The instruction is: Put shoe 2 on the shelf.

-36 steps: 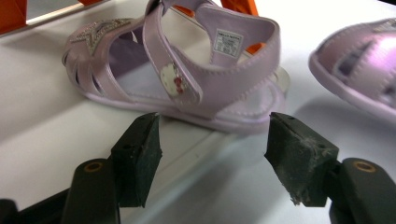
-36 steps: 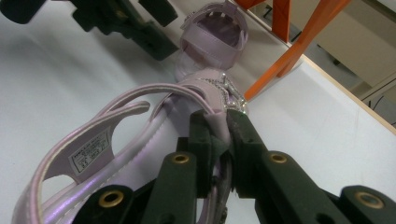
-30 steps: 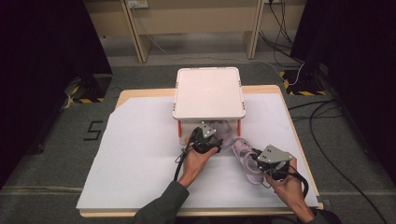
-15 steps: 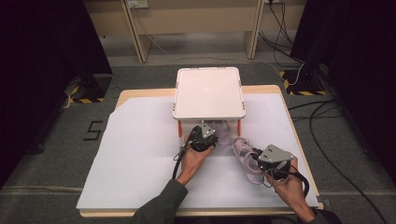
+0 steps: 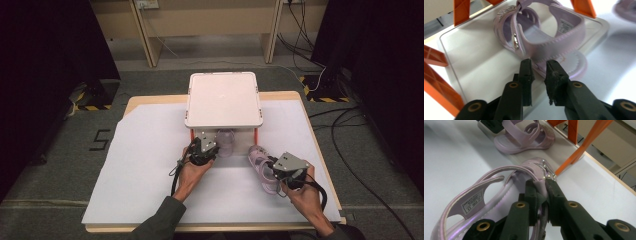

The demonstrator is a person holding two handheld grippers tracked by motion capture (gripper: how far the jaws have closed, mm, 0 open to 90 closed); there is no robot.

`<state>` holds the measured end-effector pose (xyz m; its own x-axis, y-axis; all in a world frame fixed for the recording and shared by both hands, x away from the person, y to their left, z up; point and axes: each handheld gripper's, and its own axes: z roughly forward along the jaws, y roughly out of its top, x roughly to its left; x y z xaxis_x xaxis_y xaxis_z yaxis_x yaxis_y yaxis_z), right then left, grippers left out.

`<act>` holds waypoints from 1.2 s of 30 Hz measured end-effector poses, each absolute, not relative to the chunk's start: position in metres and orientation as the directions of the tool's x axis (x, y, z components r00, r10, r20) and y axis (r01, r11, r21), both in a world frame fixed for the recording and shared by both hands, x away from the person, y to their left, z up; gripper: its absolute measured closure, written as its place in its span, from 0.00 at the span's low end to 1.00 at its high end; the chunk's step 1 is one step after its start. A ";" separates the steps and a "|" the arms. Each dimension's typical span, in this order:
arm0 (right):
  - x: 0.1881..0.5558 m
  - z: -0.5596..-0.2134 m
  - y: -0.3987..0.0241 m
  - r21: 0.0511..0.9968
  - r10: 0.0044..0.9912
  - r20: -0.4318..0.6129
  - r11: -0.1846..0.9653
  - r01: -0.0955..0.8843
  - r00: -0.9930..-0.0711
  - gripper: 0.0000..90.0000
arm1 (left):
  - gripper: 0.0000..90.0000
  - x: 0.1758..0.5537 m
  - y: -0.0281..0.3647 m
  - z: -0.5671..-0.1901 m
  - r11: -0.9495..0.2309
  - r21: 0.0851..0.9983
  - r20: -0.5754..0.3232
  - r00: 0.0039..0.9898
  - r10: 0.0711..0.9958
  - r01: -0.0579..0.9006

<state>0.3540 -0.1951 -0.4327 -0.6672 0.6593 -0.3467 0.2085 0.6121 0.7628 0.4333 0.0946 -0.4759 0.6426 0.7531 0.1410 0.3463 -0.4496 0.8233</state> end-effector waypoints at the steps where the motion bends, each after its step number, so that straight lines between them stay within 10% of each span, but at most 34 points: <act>1: 0.358 -0.433 -0.189 0.758 0.657 -0.362 0.620 0.202 -0.661 0.91 | 0.79 0.431 0.093 -0.474 -0.457 0.821 0.149 0.644 0.751 0.344; 36: 0.441 -0.462 -0.104 0.677 0.673 -0.542 0.705 0.214 -0.503 0.90 | 0.61 0.351 0.125 -0.463 -0.470 0.809 0.065 0.740 0.669 0.353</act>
